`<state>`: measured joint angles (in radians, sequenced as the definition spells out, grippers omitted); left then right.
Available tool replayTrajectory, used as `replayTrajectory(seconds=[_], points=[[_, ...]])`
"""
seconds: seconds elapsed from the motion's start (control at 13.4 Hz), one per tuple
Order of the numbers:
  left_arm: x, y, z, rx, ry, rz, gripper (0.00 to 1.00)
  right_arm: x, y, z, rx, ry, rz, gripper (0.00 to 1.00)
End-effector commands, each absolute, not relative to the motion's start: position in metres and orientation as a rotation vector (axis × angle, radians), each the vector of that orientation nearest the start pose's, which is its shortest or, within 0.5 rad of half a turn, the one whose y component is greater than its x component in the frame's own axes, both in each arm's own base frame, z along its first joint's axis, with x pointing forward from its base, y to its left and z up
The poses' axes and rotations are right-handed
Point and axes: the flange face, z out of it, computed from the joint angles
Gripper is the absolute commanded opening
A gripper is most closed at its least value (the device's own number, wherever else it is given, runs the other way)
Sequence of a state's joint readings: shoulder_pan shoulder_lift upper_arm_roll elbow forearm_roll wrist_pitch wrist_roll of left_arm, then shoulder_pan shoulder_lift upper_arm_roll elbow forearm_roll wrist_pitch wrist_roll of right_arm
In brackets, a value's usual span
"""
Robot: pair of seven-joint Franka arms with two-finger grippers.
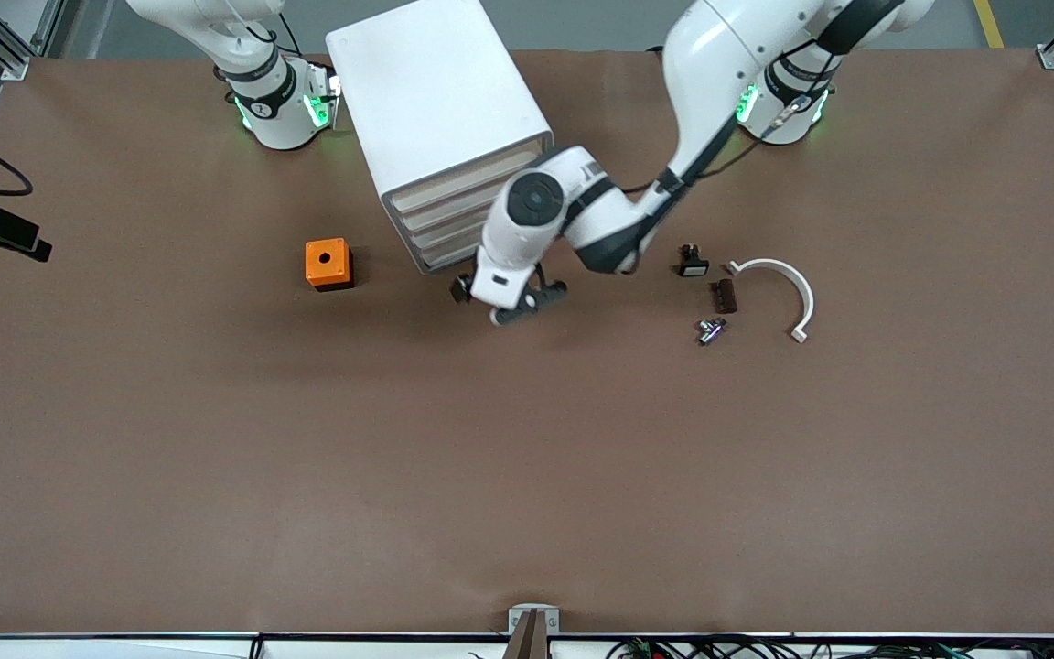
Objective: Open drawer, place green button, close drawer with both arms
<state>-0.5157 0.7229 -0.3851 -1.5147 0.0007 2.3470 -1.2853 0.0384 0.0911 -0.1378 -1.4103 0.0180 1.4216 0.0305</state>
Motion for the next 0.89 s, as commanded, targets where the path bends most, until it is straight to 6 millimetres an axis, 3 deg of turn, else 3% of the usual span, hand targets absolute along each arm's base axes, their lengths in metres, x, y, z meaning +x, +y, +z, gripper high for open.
replayTrajectory(seconds=[0.0,0.15,0.3,0.37,0.45,0.52,0.82], points=[[0.536,-0.498,0.303,-3.321,-0.762,0.163,1.0,0.566,-0.05,0.639,-3.148,0.184,0.113,1.0],[0.557,-0.476,0.309,-3.302,-0.724,0.145,1.0,0.567,-0.05,0.639,-3.148,0.182,0.108,1.0],[0.579,-0.443,0.309,-3.273,-0.576,0.069,1.0,0.567,-0.049,0.639,-3.147,0.179,0.101,1.0],[0.589,-0.426,0.323,-3.267,-0.52,0.027,1.0,0.567,-0.049,0.639,-3.147,0.179,0.101,1.0],[0.607,-0.398,0.332,-3.267,-0.471,0.01,1.0,0.567,-0.049,0.639,-3.149,0.179,0.101,1.0],[0.617,-0.379,0.336,-3.267,-0.407,0.009,1.0,0.567,-0.049,0.639,-3.149,0.179,0.101,1.0],[0.65,-0.283,0.382,-3.239,-0.164,-0.017,1.0,0.567,-0.047,0.639,-3.149,0.172,0.101,1.0]])
